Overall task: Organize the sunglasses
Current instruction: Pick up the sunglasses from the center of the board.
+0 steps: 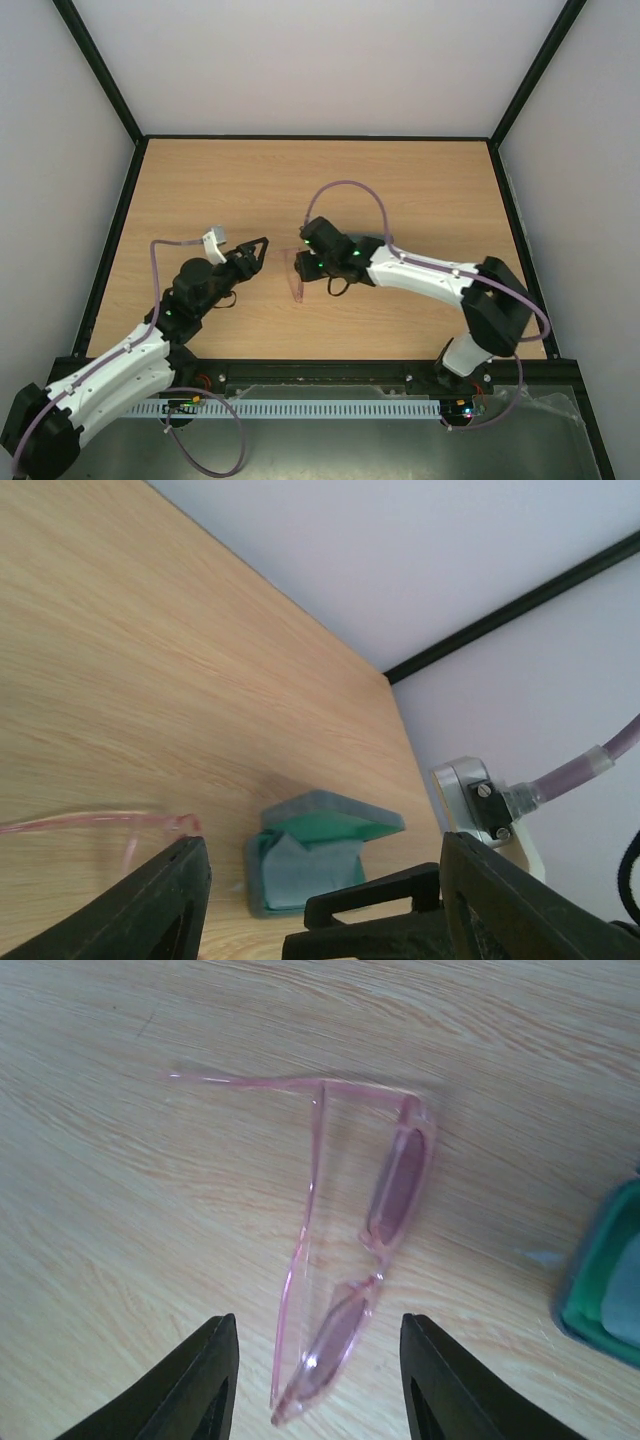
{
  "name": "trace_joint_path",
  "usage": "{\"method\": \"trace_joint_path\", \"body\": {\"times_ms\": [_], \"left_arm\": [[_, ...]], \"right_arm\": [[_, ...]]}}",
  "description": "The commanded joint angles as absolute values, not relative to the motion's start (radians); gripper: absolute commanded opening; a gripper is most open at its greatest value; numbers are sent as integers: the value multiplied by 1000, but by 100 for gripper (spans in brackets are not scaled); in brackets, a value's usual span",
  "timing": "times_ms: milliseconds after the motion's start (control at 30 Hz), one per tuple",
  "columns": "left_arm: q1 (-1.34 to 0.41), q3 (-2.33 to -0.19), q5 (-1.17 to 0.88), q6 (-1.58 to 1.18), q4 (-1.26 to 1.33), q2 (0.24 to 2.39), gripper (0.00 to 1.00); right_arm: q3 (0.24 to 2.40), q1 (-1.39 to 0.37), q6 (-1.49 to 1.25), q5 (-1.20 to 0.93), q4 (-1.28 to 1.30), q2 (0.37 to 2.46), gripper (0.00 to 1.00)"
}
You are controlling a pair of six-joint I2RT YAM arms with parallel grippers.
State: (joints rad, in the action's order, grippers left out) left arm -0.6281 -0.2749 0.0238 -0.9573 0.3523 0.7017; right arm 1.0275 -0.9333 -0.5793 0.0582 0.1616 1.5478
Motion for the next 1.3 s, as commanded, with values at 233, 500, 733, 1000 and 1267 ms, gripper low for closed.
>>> {"method": "trace_joint_path", "body": {"times_ms": [233,500,733,1000,1267], "left_arm": [[-510,-264,-63,-928,154,578,68],[-430,-251,-133,-918,136,546,68],[-420,-228,-161,-929,171,562,68],[-403,-265,-165,-901,119,564,68],[-403,-360,-294,-865,138,646,63]], "right_arm": [[1301,-1015,-592,289,434,1856,47],[1346,-1019,-597,301,471,1955,44],[1356,-1019,-583,294,458,2001,22],[1319,-1015,-555,315,439,1906,3],[1272,-996,-525,261,424,1742,3]]}}
